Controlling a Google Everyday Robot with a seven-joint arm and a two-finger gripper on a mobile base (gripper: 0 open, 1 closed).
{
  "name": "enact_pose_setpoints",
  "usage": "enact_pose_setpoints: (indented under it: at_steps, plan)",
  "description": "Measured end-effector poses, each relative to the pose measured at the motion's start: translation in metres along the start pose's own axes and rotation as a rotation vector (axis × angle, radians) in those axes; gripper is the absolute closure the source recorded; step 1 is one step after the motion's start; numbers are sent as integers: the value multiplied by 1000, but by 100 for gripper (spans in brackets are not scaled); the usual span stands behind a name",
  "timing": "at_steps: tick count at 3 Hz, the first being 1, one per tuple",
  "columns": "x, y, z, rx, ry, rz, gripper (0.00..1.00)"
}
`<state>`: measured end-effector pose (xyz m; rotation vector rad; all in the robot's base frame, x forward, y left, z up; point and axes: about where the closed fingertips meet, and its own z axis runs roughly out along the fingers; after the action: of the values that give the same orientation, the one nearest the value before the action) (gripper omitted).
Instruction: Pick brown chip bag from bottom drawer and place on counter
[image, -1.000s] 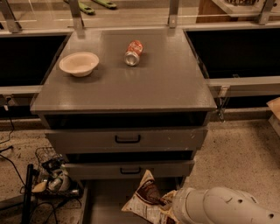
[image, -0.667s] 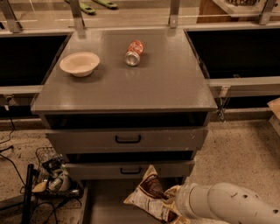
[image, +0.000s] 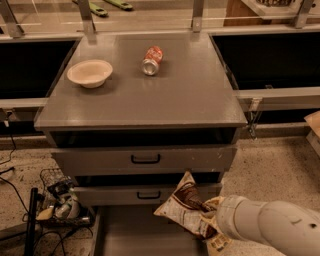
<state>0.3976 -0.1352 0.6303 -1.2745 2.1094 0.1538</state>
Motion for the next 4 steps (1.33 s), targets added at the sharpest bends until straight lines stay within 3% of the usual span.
enact_pose_setpoints:
  at_steps: [1, 3, 4]
  plan:
    - [-21, -21, -50, 97, 7, -37, 100]
    - [-27, -27, -55, 119, 15, -43, 100]
    - [-55, -42, -87, 186, 5, -85, 100]
